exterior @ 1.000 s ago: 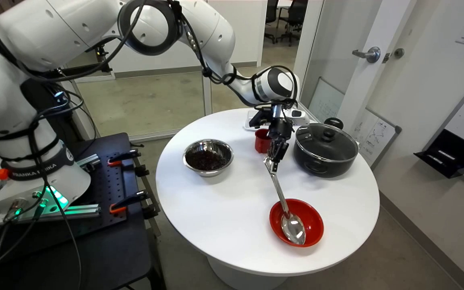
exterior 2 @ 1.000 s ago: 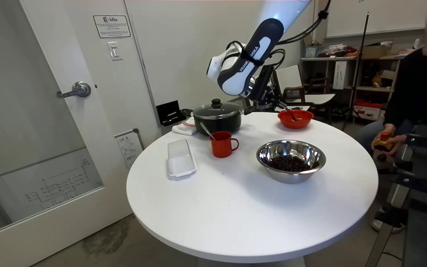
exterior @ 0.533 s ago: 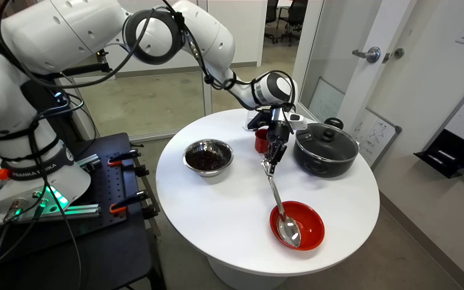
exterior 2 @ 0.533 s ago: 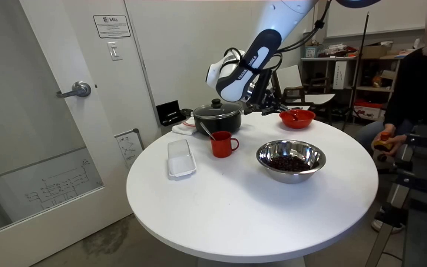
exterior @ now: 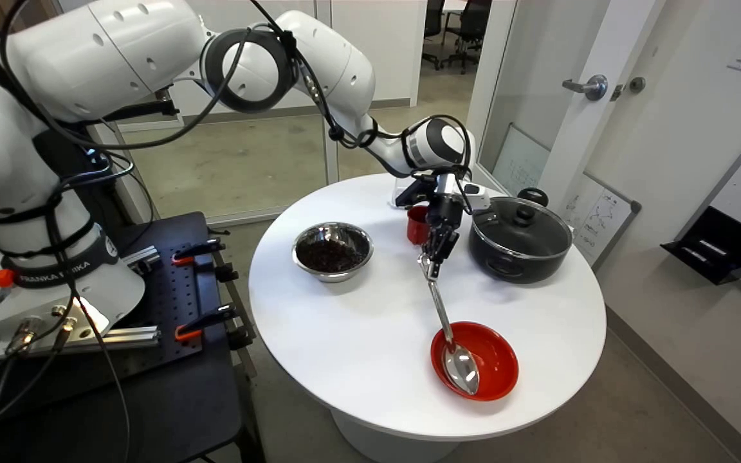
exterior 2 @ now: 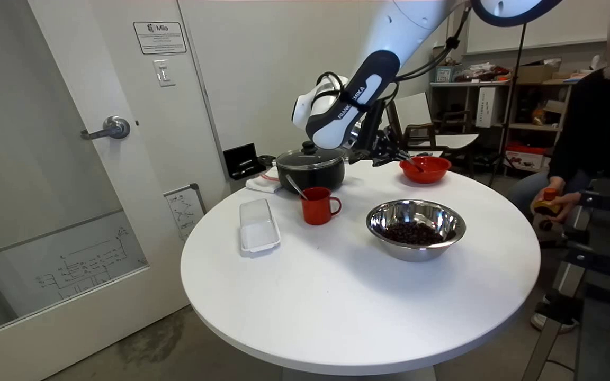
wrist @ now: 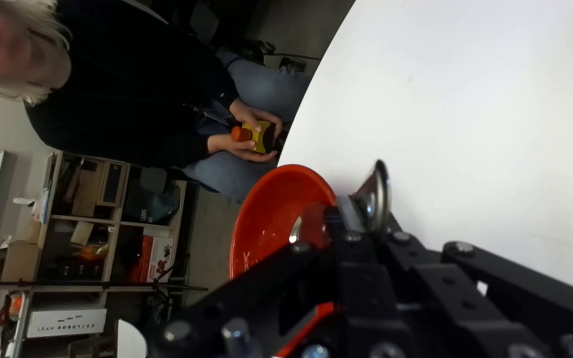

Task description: Pick the spoon in the red bowl and stir the contents in the silver bowl, then put the spoon back in the red bowl

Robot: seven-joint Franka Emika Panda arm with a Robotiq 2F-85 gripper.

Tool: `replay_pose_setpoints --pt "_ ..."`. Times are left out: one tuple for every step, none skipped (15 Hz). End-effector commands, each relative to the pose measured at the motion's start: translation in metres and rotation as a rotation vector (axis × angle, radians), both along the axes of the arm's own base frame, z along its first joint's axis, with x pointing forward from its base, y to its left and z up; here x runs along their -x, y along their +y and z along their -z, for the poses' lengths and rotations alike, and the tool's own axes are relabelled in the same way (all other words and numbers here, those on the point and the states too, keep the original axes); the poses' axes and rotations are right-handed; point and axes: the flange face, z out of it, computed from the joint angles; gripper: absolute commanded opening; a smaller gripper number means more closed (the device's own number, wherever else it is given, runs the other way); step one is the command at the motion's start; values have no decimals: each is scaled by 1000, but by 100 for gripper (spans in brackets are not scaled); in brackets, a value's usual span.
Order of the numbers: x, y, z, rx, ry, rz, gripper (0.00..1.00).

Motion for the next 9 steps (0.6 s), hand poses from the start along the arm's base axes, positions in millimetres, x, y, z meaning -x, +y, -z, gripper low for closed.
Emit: replay_pose_setpoints --pt "-3 0 2 25 53 -16 1" --pt "-2 0 3 23 66 -17 1" --pt "-2 0 4 21 72 -17 1" --pt "-2 -1 5 18 80 -18 1" --pt "-2 -1 5 19 87 -18 1" --pt "-2 0 6 19 93 -19 1" --pt "-2 0 6 18 99 -19 1" --pt "-2 0 7 19 104 -18 1" --pt "-2 0 7 21 110 -17 1"
